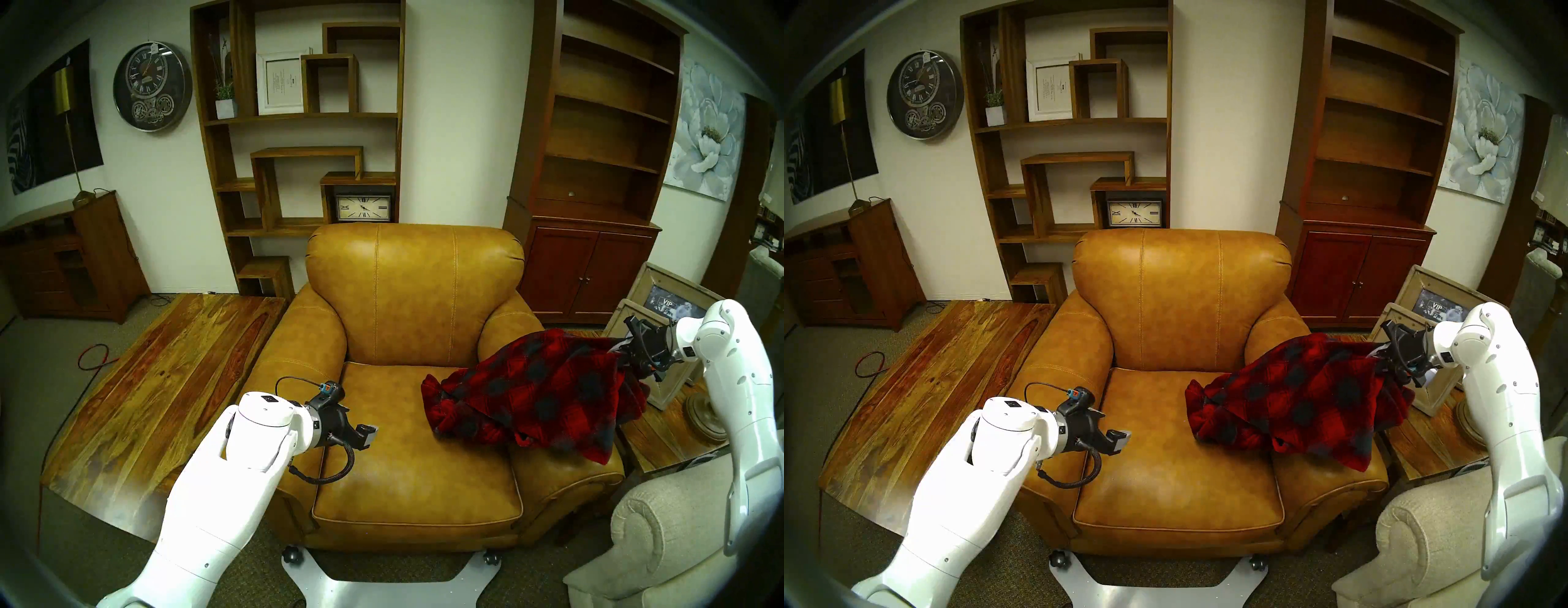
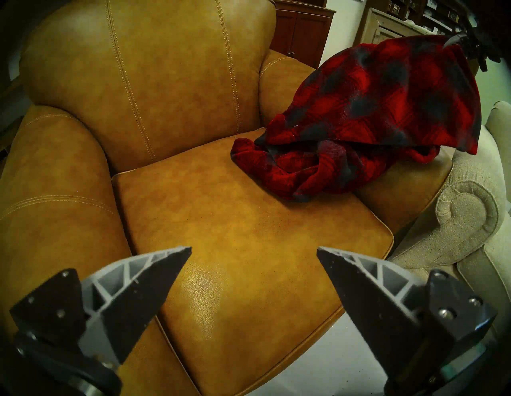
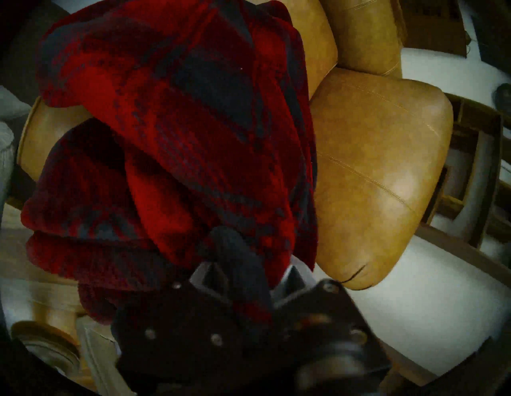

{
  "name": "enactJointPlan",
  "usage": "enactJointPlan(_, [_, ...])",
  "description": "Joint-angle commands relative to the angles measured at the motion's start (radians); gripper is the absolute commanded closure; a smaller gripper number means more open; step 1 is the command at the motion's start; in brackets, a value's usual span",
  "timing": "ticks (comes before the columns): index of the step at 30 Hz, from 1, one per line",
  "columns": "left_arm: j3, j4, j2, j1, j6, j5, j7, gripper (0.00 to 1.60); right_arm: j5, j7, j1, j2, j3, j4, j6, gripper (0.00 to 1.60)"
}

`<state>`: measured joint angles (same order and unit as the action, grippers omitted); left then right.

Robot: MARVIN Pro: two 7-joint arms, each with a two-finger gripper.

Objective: Move the blanket from sofa and drape it over the sofa arm

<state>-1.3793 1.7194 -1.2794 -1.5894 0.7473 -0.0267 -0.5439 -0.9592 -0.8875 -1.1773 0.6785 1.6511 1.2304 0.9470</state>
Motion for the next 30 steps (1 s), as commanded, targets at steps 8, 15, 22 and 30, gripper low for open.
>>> enactJointPlan(8, [0.0, 0.018, 0.0, 0.007, -0.003, 0.0, -0.002, 0.0, -0.07, -0.043, 0.139, -0.165, -0.065, -0.092, 0.013, 1.6])
enactJointPlan(15, [0.0, 0.021, 0.001, 0.006, -0.003, 0.0, -0.002, 0.0, -0.083, -0.031, 0.199, -0.185, -0.186, -0.178, 0.013, 1.6])
enactJointPlan(22, [0.0, 0.024, 0.002, 0.004, -0.002, 0.0, -0.002, 0.0, 0.005, -0.049, 0.206, -0.185, -0.299, -0.21, 0.013, 0.0])
enactJointPlan(30, [0.0, 0.018, 0.0, 0.006, -0.003, 0.0, -0.001, 0.0, 0.169, -0.029, 0.177, -0.228, -0.286, -0.172, 0.013, 0.0])
